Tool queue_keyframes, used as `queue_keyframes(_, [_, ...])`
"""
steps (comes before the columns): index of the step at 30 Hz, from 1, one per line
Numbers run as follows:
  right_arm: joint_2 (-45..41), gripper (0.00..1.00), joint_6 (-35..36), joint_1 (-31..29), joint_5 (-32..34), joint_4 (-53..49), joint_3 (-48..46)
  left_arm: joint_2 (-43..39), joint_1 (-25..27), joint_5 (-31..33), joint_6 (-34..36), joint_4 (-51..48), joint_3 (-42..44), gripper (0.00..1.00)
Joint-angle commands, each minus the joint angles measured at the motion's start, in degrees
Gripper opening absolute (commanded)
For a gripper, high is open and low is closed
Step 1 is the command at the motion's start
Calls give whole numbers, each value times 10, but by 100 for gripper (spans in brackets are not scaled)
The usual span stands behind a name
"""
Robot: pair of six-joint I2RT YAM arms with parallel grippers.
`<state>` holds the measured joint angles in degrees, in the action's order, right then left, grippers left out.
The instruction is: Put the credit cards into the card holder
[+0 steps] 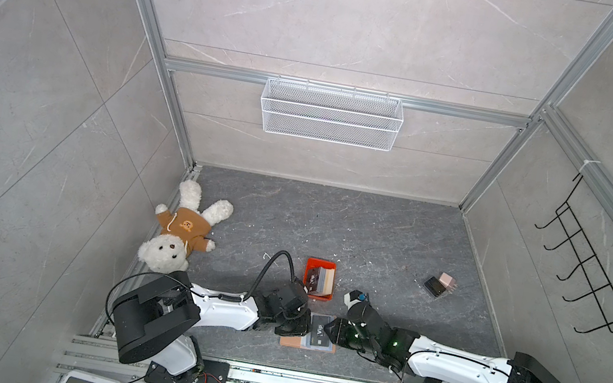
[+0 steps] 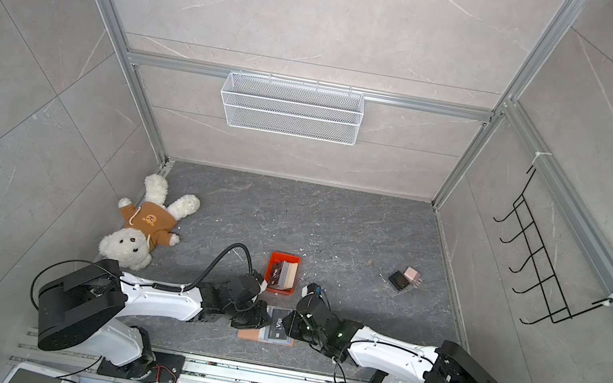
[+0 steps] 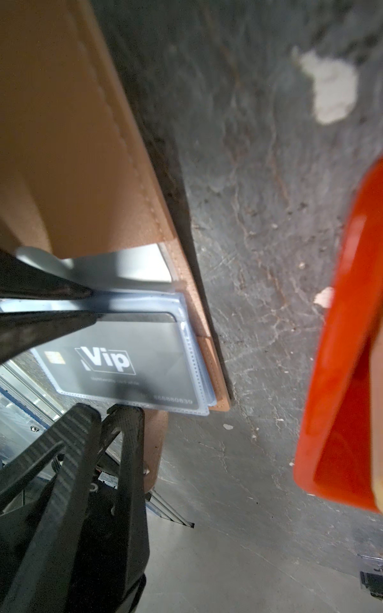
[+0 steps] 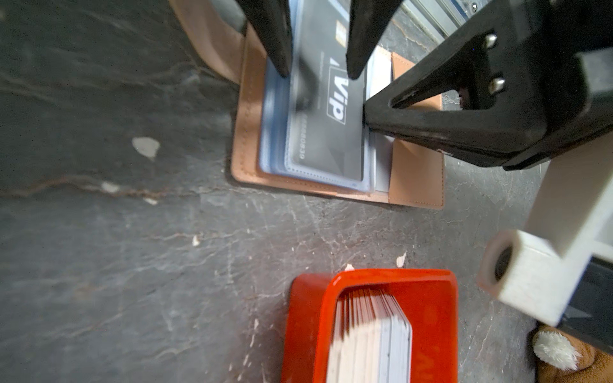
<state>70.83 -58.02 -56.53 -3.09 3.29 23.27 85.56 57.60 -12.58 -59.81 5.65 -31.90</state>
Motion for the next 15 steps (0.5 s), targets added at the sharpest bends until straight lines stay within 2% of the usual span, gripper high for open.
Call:
queue_keyframes(1, [8, 31, 10, 2, -4, 6, 11, 7, 3, -4, 8, -8, -5, 12])
queue_keyframes(15, [20, 31, 7, 2, -9, 18, 13, 7, 4, -3, 7, -7, -5, 12])
